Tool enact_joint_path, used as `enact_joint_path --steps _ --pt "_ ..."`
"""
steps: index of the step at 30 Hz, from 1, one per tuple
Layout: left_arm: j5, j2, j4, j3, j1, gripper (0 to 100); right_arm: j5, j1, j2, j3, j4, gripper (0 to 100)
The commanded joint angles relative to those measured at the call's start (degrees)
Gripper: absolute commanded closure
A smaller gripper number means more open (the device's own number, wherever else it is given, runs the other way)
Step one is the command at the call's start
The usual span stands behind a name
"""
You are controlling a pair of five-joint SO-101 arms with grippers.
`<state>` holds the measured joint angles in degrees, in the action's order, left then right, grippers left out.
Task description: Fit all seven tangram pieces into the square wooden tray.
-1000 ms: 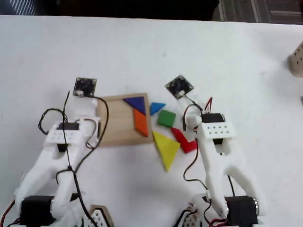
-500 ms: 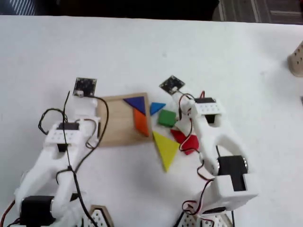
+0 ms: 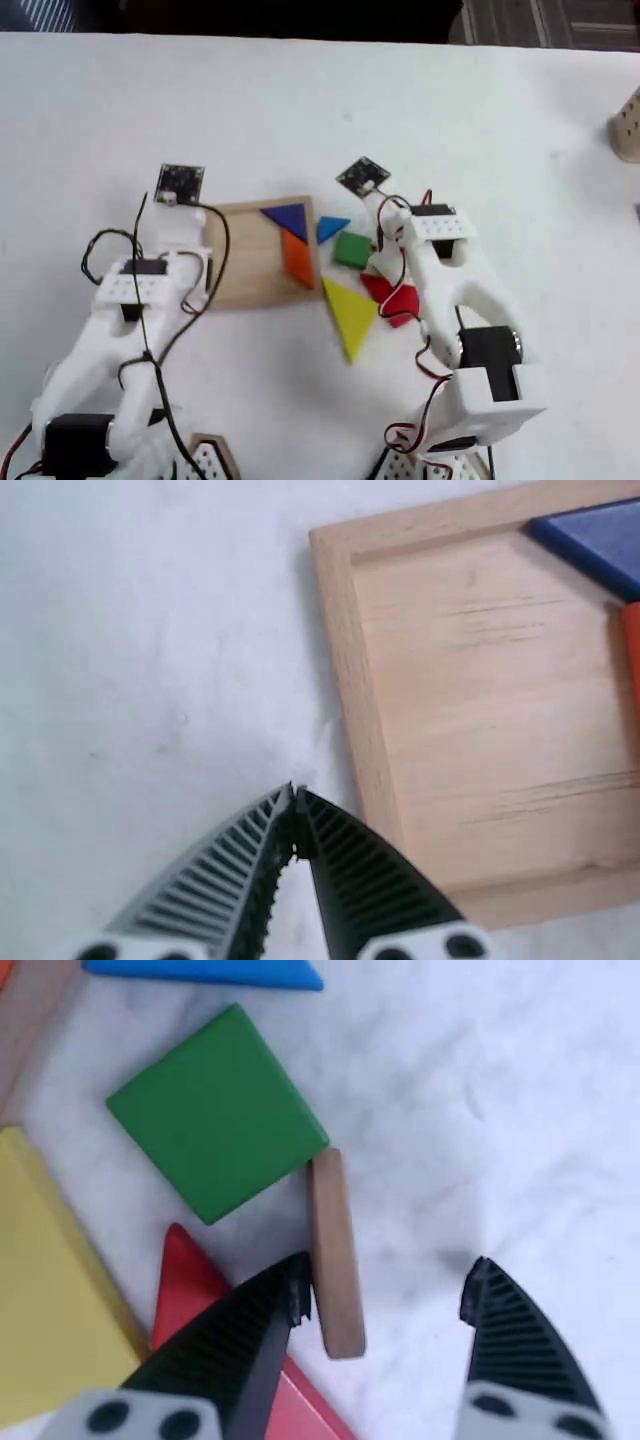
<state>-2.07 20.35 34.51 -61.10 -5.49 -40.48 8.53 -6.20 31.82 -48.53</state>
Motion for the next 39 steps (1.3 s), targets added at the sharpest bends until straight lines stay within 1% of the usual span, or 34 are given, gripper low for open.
enact_joint_path --steps 1,5,6,9,12,17,21,24,29,34,39 --pt "-0.88 2.07 -1.41 0.35 -0.75 98 -0.44 0.31 0.48 -2.73 1.19 78.9" --pt "-0.88 2.07 -1.41 0.35 -0.75 98 -0.53 0.57 0.48 -2.73 1.36 96.0" --pt "-0.88 2.07 -1.41 0.35 -0.75 98 -0.53 0.66 0.48 -2.73 1.36 98.9" --pt "-0.88 2.07 -1.41 0.35 -0.75 98 -0.7 0.66 0.48 -2.73 1.36 95.0" --pt "-0.88 2.07 -1.32 0.35 -0.75 98 -0.79 0.57 0.48 -2.73 1.36 98.1" --pt "-0.88 2.07 -1.32 0.35 -0.75 98 -0.44 0.48 2.42 -2.73 0.75 98.1" --pt "-0.88 2.07 -1.41 0.35 -0.75 98 -0.26 0.84 8.13 -2.73 -3.56 98.1" --pt "-0.88 2.07 -1.58 0.35 -1.01 98 3.78 2.24 12.79 -2.73 -6.46 98.1" --pt "-0.62 2.51 -1.85 0.88 -4.35 98 9.49 6.64 17.71 -2.73 -9.27 98.1" --pt "-0.44 2.15 -6.42 1.58 -7.78 98 15.21 12.97 17.01 -3.08 -8.75 97.8" --pt "-0.44 2.15 -9.85 1.67 -9.71 98 21.1 18.95 12.0 -9.14 -9.19 97.8"
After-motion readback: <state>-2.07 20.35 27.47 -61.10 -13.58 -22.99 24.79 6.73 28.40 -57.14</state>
